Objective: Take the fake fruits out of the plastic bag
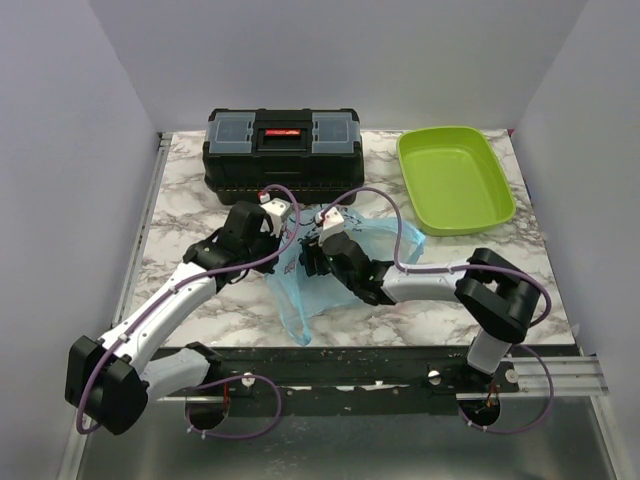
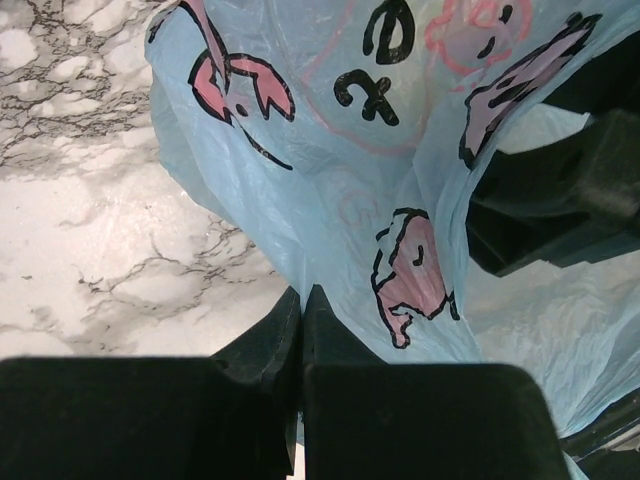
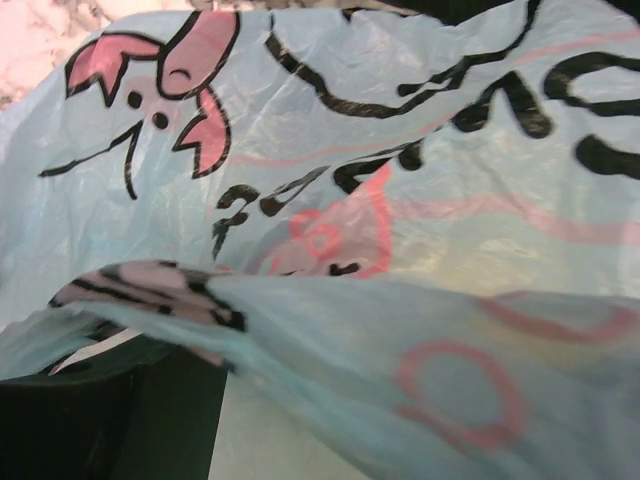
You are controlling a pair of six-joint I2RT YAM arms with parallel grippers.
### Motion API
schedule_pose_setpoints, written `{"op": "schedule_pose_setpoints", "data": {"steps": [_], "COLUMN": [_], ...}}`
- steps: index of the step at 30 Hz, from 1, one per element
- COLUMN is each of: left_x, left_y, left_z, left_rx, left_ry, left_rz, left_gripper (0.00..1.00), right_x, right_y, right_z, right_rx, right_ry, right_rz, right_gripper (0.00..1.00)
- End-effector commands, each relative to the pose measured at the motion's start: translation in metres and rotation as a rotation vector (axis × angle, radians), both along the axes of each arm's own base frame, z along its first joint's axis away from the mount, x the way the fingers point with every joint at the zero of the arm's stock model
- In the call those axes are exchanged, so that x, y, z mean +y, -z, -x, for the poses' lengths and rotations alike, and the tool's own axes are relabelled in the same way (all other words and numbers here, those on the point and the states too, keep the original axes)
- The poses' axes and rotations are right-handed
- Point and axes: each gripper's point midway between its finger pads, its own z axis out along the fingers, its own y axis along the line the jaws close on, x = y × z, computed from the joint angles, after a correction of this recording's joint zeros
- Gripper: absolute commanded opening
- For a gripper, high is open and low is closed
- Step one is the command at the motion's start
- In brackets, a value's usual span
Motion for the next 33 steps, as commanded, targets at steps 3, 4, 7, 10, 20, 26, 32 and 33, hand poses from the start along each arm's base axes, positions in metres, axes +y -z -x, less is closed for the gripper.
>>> {"op": "schedule_pose_setpoints", "data": {"steps": [3, 4, 7, 10, 20, 26, 32, 33], "left_x": [-0.009, -0.009, -0.011, -0.010, -0.012, -0.010, -0.011, -0.012], "left_y": [-0.005, -0.006, -0.006, -0.006, -0.006, -0.008, -0.008, -0.007], "left_z": [-0.004, -0.004, -0.003, -0.003, -0.003, -0.003, -0.003, -0.003], "left_rx": [0.002, -0.003, -0.002, -0.003, 0.000, -0.011, -0.007, -0.003], "left_ry": [0.041, 0.040, 0.046, 0.045, 0.048, 0.044, 0.047, 0.052], "left_rz": [0.023, 0.023, 0.032, 0.030, 0.036, 0.036, 0.034, 0.037], "left_gripper": [0.00, 0.00, 0.00, 0.00, 0.00, 0.00, 0.00, 0.00], "right_x": [-0.002, 0.001, 0.009, 0.018, 0.042, 0.051, 0.046, 0.045], "right_y": [-0.006, 0.000, 0.010, 0.009, 0.020, 0.043, 0.070, 0.075], "right_z": [-0.015, -0.016, -0.018, -0.013, -0.002, 0.013, 0.019, 0.018], "right_rx": [-0.041, -0.035, -0.020, -0.014, 0.049, 0.115, 0.163, 0.167], "right_ry": [0.015, 0.003, -0.019, -0.072, -0.171, -0.238, -0.232, -0.225], "right_rz": [0.033, 0.050, 0.079, 0.058, 0.021, 0.015, 0.062, 0.072], "right_gripper": [0.53, 0.50, 0.46, 0.45, 0.56, 0.67, 0.76, 0.75]}}
